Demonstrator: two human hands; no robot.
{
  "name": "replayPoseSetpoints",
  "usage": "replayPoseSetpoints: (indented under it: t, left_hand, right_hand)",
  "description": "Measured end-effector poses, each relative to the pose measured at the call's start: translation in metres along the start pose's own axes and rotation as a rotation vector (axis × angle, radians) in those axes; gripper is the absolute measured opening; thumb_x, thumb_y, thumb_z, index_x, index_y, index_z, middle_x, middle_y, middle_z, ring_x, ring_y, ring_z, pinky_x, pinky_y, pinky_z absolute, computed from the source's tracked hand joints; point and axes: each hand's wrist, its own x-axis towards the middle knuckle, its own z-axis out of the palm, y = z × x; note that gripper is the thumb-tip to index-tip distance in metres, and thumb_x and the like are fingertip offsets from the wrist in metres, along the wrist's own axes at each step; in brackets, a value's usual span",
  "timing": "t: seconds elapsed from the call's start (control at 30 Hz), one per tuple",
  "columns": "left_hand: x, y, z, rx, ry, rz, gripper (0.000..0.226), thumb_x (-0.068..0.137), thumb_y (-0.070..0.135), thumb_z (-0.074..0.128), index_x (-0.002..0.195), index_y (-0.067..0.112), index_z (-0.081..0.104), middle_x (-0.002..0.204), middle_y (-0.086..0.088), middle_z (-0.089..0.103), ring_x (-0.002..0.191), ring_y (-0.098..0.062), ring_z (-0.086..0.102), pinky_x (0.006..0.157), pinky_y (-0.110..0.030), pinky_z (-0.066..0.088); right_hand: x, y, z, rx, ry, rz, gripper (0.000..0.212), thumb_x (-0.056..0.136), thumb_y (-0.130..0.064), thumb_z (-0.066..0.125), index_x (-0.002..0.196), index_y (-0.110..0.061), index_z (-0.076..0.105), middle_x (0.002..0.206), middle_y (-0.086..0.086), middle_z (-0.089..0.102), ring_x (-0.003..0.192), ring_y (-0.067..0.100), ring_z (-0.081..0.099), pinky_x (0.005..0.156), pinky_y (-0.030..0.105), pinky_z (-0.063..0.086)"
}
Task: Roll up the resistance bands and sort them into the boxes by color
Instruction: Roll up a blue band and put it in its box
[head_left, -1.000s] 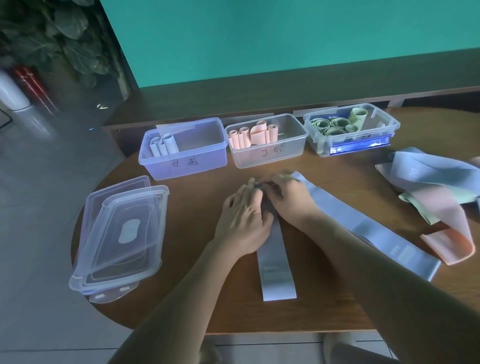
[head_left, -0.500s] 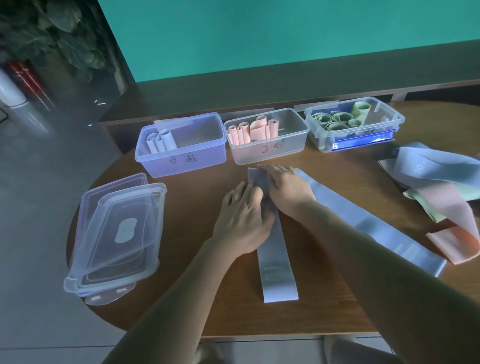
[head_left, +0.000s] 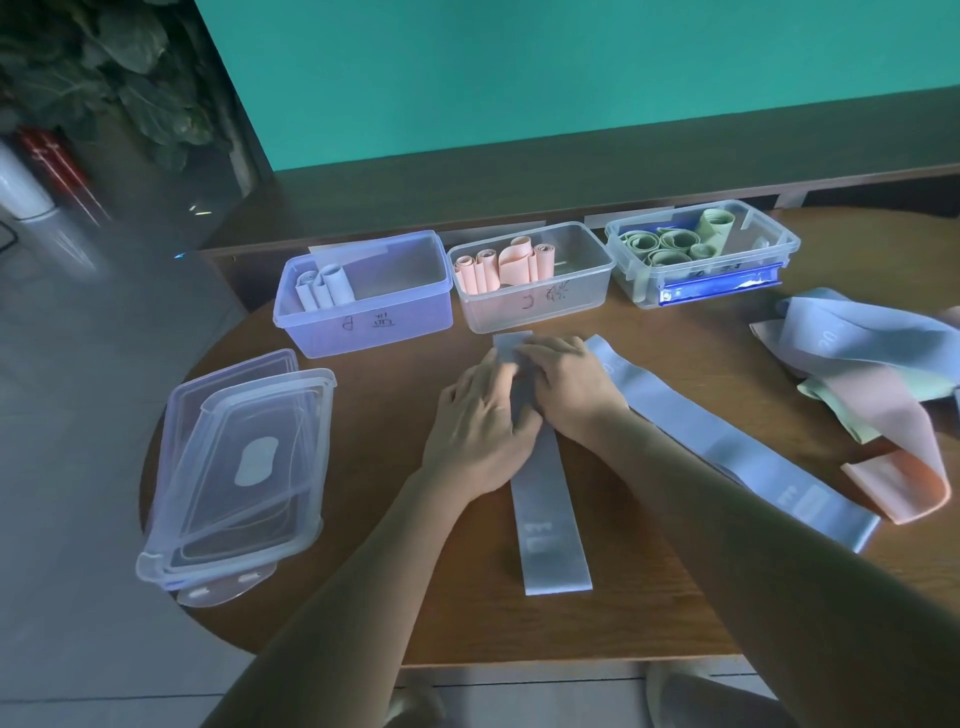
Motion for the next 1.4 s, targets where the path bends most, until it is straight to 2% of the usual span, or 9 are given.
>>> replayPoseSetpoints:
  t: [0.17, 0.27, 0.37, 0.43, 0.5, 0.63, 1.0, 1.17, 1.4]
  left_hand:
    - [-0.030, 0.002, -0.010, -0.130, -0.014, -0.098, 0.046, 0.103, 0.044, 0.041, 0.148, 0.032, 0.040, 0.167, 0.004, 0.020, 0.152, -0.015, 0.018, 0.122, -0.035, 0.015]
    - [-0.058, 0.001, -0.019, -0.309, 0.014, -0.076, 0.040, 0.101, 0.043, 0.052, 0.140, 0.033, 0.053, 0.158, 0.012, 0.038, 0.143, -0.001, 0.032, 0.119, -0.028, 0.027]
    - [-0.095, 0.004, -0.028, -0.404, 0.067, 0.015, 0.030, 0.092, 0.038, 0.069, 0.122, 0.033, 0.069, 0.138, 0.023, 0.054, 0.126, 0.016, 0.043, 0.107, -0.015, 0.037]
    - [-0.120, 0.007, -0.029, -0.446, 0.120, 0.082, 0.020, 0.085, 0.035, 0.075, 0.104, 0.030, 0.078, 0.127, 0.019, 0.063, 0.121, 0.005, 0.055, 0.100, -0.017, 0.044]
    - [-0.140, 0.012, -0.029, -0.467, 0.139, 0.131, 0.012, 0.080, 0.031, 0.080, 0.090, 0.025, 0.082, 0.111, 0.014, 0.068, 0.110, -0.006, 0.064, 0.091, -0.022, 0.051]
    - [-0.158, 0.016, -0.027, -0.369, 0.067, 0.176, 0.010, 0.078, 0.031, 0.086, 0.084, 0.025, 0.082, 0.095, 0.013, 0.062, 0.099, -0.010, 0.061, 0.081, -0.018, 0.046]
    - [-0.156, 0.015, -0.019, -0.373, 0.134, 0.207, 0.021, 0.077, 0.022, 0.087, 0.089, 0.020, 0.070, 0.102, 0.012, 0.061, 0.101, -0.010, 0.059, 0.085, -0.035, 0.052]
    - [-0.153, 0.014, -0.016, -0.279, 0.113, 0.272, 0.011, 0.084, 0.028, 0.081, 0.093, 0.021, 0.078, 0.100, 0.007, 0.058, 0.098, -0.013, 0.058, 0.083, -0.031, 0.050]
    - [-0.152, 0.012, -0.017, -0.238, 0.122, 0.224, 0.016, 0.084, 0.034, 0.078, 0.087, 0.018, 0.079, 0.095, 0.005, 0.061, 0.090, -0.009, 0.058, 0.077, -0.020, 0.049]
  right_hand:
    - [-0.038, -0.006, -0.012, 0.071, 0.032, -0.016, 0.042, 0.099, -0.009, 0.045, 0.139, -0.009, 0.058, 0.146, 0.009, 0.055, 0.135, 0.031, 0.048, 0.110, 0.049, 0.043]
    - [-0.085, -0.017, -0.025, 0.138, 0.048, -0.047, 0.035, 0.102, -0.019, 0.052, 0.135, -0.011, 0.061, 0.138, 0.005, 0.061, 0.129, 0.025, 0.055, 0.107, 0.043, 0.046]
    - [-0.137, -0.030, -0.041, 0.215, 0.061, -0.073, 0.027, 0.099, -0.023, 0.062, 0.125, -0.016, 0.066, 0.128, -0.004, 0.065, 0.118, 0.011, 0.059, 0.102, 0.026, 0.045]
    - [-0.168, -0.036, -0.052, 0.293, 0.029, -0.093, 0.020, 0.092, -0.022, 0.073, 0.112, -0.021, 0.071, 0.121, -0.010, 0.065, 0.113, 0.001, 0.059, 0.099, 0.017, 0.042]
    - [-0.187, -0.040, -0.059, 0.322, -0.032, -0.119, 0.012, 0.086, -0.024, 0.080, 0.096, -0.024, 0.074, 0.110, -0.014, 0.068, 0.109, 0.003, 0.061, 0.098, 0.018, 0.041]
    - [-0.201, -0.043, -0.061, 0.276, -0.104, -0.127, 0.010, 0.080, -0.029, 0.085, 0.085, -0.029, 0.076, 0.107, -0.017, 0.067, 0.109, 0.004, 0.059, 0.098, 0.022, 0.043]
    - [-0.199, -0.036, -0.055, 0.277, -0.097, -0.132, 0.008, 0.081, -0.029, 0.083, 0.086, -0.028, 0.077, 0.109, -0.016, 0.065, 0.109, 0.008, 0.058, 0.097, 0.023, 0.044]
    - [-0.195, -0.035, -0.054, 0.256, -0.104, -0.178, 0.009, 0.082, -0.032, 0.082, 0.086, -0.028, 0.075, 0.110, -0.014, 0.064, 0.109, 0.009, 0.058, 0.097, 0.028, 0.045]
    - [-0.189, -0.031, -0.059, 0.260, -0.139, -0.183, 0.010, 0.079, -0.032, 0.085, 0.084, -0.027, 0.078, 0.105, -0.013, 0.065, 0.105, 0.007, 0.059, 0.095, 0.021, 0.042]
